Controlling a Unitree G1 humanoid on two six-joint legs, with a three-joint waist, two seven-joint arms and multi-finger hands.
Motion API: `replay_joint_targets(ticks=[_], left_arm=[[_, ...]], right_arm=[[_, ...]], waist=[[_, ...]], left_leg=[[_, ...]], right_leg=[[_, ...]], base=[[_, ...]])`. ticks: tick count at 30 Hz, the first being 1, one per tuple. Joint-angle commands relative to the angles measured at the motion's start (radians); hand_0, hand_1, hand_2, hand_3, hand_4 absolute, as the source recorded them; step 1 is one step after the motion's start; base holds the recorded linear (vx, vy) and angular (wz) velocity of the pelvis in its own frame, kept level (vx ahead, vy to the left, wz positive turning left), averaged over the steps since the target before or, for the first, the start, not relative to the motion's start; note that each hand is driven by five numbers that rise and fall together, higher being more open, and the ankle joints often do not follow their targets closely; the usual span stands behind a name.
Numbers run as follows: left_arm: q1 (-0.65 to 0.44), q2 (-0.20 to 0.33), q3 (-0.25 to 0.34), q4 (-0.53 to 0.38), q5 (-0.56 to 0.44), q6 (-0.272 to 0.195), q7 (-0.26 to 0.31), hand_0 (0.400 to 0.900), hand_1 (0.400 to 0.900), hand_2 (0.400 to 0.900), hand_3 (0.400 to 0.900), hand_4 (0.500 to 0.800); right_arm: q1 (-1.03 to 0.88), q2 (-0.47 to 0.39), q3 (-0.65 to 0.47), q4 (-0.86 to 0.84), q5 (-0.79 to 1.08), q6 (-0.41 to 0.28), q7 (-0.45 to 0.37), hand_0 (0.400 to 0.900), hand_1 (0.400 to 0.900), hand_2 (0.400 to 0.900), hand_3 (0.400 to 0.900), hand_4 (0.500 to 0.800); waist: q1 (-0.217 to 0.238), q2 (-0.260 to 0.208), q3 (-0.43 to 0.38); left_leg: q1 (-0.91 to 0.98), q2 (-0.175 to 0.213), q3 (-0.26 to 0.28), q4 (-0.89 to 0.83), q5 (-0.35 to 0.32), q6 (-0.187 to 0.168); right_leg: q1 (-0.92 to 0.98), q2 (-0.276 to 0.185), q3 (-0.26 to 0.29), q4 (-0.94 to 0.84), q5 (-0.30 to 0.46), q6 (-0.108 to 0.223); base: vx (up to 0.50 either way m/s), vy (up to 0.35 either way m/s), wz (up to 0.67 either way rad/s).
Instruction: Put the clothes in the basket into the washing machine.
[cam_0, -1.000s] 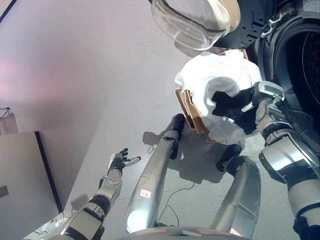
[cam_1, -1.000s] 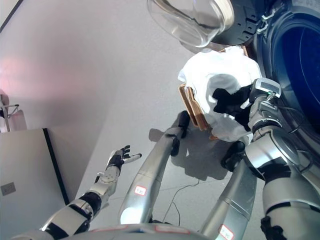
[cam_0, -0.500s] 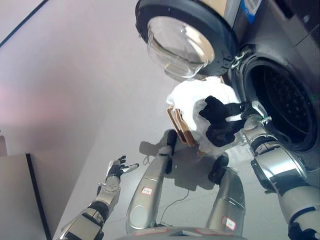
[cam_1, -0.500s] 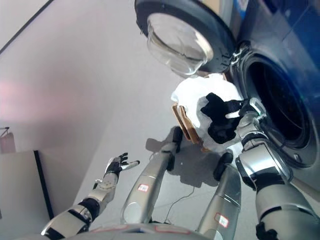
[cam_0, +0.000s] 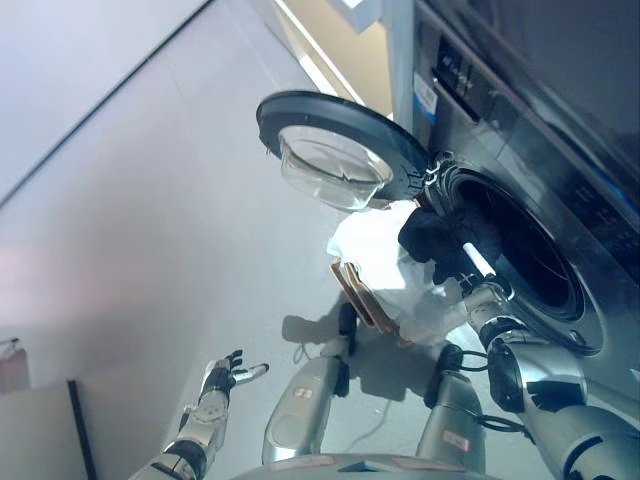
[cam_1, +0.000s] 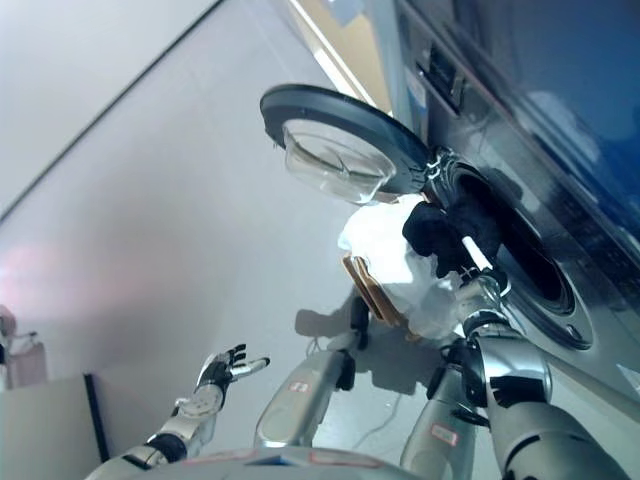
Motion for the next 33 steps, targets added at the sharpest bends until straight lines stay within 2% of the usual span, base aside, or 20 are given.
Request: replay_joint_targets(ticks=[1, 2, 3, 6, 11, 15, 20, 21, 22, 33], left_arm=[[0.003, -0.028, -0.015, 0.084, 0.0, -0.021, 0.004, 0.9, 0.9, 0.9, 0.9, 0.8], [0.003, -0.028, -0.017, 0.084, -0.001, -0.021, 0.004, 0.9, 0.9, 0.9, 0.9, 0.8], [0.009, -0.035, -0.031, 0.078, -0.004, -0.026, -0.001, 0.9, 0.9, 0.9, 0.9, 0.8], [0.016, -0.04, -0.054, 0.072, -0.001, -0.028, -0.006, 0.9, 0.9, 0.9, 0.9, 0.8], [0.022, -0.041, -0.083, 0.067, 0.009, -0.034, -0.008, 0.9, 0.9, 0.9, 0.9, 0.8], [0.021, -0.029, -0.093, 0.062, 0.008, -0.038, -0.006, 0.9, 0.9, 0.9, 0.9, 0.8], [0.005, -0.018, -0.1, 0.047, -0.003, -0.046, -0.008, 0.9, 0.9, 0.9, 0.9, 0.8], [0.004, -0.019, -0.1, 0.047, -0.003, -0.046, -0.008, 0.9, 0.9, 0.9, 0.9, 0.8], [0.002, -0.017, -0.106, 0.045, -0.004, -0.047, -0.012, 0.9, 0.9, 0.9, 0.9, 0.8], [0.01, -0.019, -0.095, 0.049, -0.005, -0.044, -0.016, 0.9, 0.9, 0.9, 0.9, 0.8]], right_arm=[[-0.068, -0.052, -0.085, -0.089, 0.149, -0.155, 0.04, 0.4, 0.4, 0.4, 0.4, 0.5], [-0.068, -0.053, -0.086, -0.088, 0.15, -0.155, 0.041, 0.4, 0.4, 0.4, 0.4, 0.5], [-0.108, -0.062, -0.113, -0.104, 0.194, -0.195, 0.032, 0.4, 0.4, 0.4, 0.4, 0.5], [-0.181, -0.127, -0.139, -0.113, 0.2, -0.229, 0.005, 0.4, 0.4, 0.4, 0.4, 0.5], [-0.28, -0.235, -0.116, -0.145, 0.146, -0.259, -0.046, 0.4, 0.4, 0.4, 0.4, 0.5], [-0.357, -0.294, -0.062, -0.161, 0.118, -0.259, -0.06, 0.4, 0.4, 0.4, 0.4, 0.5], [-0.44, -0.353, 0.018, -0.11, 0.092, -0.218, -0.055, 0.4, 0.4, 0.4, 0.4, 0.5], [-0.444, -0.355, 0.021, -0.107, 0.093, -0.217, -0.053, 0.569, 0.569, 0.569, 0.569, 0.601], [-0.45, -0.36, 0.037, -0.086, 0.09, -0.196, -0.044, 0.9, 0.9, 0.9, 0.9, 0.8], [-0.413, -0.347, 0.015, -0.03, 0.129, -0.161, -0.003, 0.9, 0.9, 0.9, 0.9, 0.8]], waist=[[-0.009, 0.075, -0.008], [-0.008, 0.076, -0.008], [-0.003, 0.097, -0.017], [0.01, 0.123, -0.034], [0.033, 0.144, -0.066], [0.043, 0.142, -0.08], [0.05, 0.133, -0.082], [0.05, 0.134, -0.081], [0.054, 0.131, -0.082], [0.059, 0.136, -0.081]], left_leg=[[-0.045, -0.033, -0.016, -0.015, 0.02, -0.041], [-0.043, -0.034, -0.016, -0.016, 0.02, -0.041], [-0.037, -0.038, -0.019, -0.019, 0.02, -0.04], [-0.024, -0.044, -0.023, -0.031, 0.02, -0.04], [-0.011, -0.049, -0.027, -0.047, 0.022, -0.04], [0.0, -0.051, -0.032, -0.051, 0.021, -0.04], [0.002, -0.053, -0.033, -0.06, 0.024, -0.044], [0.002, -0.053, -0.033, -0.061, 0.025, -0.044], [0.001, -0.052, -0.034, -0.067, 0.028, -0.046], [0.004, -0.058, -0.043, -0.06, 0.022, -0.041]], right_leg=[[0.085, -0.009, 0.005, -0.176, 0.113, 0.017], [0.087, -0.009, 0.005, -0.177, 0.113, 0.018], [0.091, -0.015, 0.005, -0.177, 0.111, 0.021], [0.097, -0.023, 0.004, -0.179, 0.111, 0.026], [0.107, -0.027, 0.004, -0.184, 0.11, 0.034], [0.117, -0.032, 0.004, -0.188, 0.113, 0.038], [0.117, -0.033, 0.005, -0.195, 0.117, 0.037], [0.117, -0.032, 0.005, -0.196, 0.117, 0.037], [0.117, -0.032, 0.001, -0.2, 0.119, 0.036], [0.123, -0.037, -0.004, -0.189, 0.108, 0.032]], base=[[0.02, 0.049, 0.01], [0.02, 0.05, 0.04], [0.01, 0.045, 0.04], [0.02, 0.048, 0.07], [0.03, 0.028, 0.05], [0.03, 0.007, 0.01], [0.02, -0.003, 0.03], [0.01, -0.021, 0.09], [0.01, -0.018, 0.07], [0.02, 0.002, 0.04]])
